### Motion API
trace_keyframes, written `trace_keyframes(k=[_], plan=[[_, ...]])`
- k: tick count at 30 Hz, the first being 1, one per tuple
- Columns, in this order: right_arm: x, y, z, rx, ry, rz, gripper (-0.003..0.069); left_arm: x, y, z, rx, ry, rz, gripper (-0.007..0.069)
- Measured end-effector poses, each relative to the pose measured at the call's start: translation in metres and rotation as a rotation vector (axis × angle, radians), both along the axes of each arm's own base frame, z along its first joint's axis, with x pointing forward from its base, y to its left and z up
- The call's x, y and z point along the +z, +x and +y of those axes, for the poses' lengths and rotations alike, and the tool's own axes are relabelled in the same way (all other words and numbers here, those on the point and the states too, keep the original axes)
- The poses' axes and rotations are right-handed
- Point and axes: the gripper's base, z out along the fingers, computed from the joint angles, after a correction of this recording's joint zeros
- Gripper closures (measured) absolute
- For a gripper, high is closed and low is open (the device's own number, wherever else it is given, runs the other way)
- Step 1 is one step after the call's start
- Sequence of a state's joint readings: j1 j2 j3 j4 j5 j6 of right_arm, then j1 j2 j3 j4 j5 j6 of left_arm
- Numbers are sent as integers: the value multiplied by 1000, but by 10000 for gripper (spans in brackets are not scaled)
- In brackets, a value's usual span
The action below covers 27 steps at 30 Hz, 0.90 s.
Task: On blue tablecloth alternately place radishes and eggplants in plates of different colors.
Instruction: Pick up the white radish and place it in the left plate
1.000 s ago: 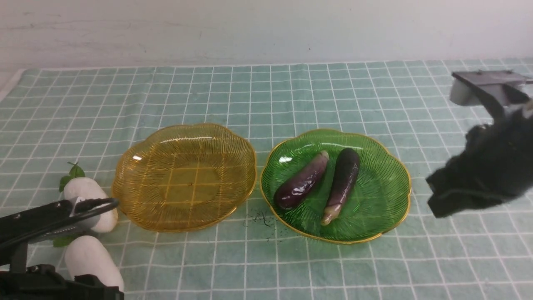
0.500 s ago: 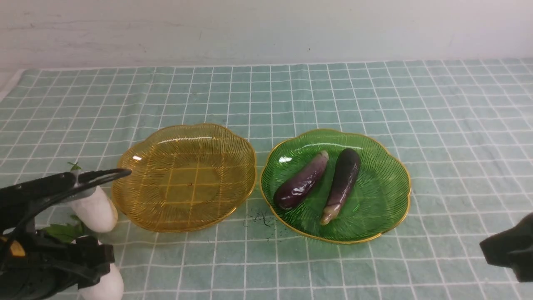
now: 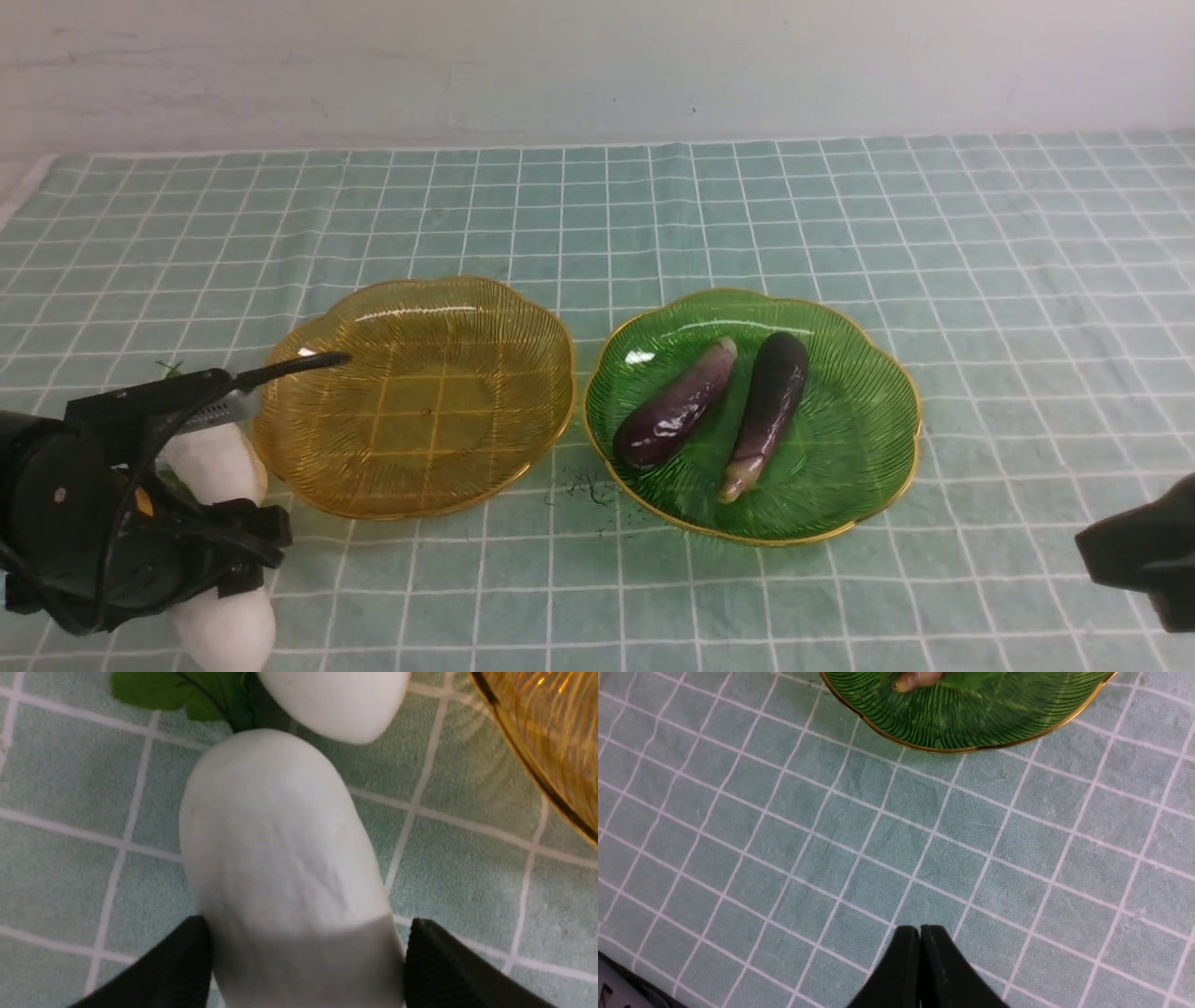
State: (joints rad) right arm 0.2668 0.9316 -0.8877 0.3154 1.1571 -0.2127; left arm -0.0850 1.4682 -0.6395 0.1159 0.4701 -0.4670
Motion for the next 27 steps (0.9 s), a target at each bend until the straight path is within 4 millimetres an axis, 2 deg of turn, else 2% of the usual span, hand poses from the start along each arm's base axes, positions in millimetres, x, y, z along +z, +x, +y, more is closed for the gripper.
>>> trace_keyframes(k=[9,11,13,16,19,21,23,27], plan=[[0,0,0,2,-1,-2,673,2,1,1,-17,25,11,160],[0,0,0,2,-1,-2,673,6,-4,3,-28,49,26,160],[0,0,0,2,-1,-3,673,10,-17,7,-35,84,85,161],[0,0,0,2,-1,-4,673,25,-30,10,-27,105,93,164],[0,0,0,2,0,-4,673,50,-43,13,-12,118,59,165],[0,0,0,2,0,-4,673,77,-49,14,-15,123,10,167],[0,1,0,0,2,-9,673,105,-45,12,-45,109,-56,167],[2,3,0,-8,9,-34,673,141,-27,-2,-188,18,-150,167]])
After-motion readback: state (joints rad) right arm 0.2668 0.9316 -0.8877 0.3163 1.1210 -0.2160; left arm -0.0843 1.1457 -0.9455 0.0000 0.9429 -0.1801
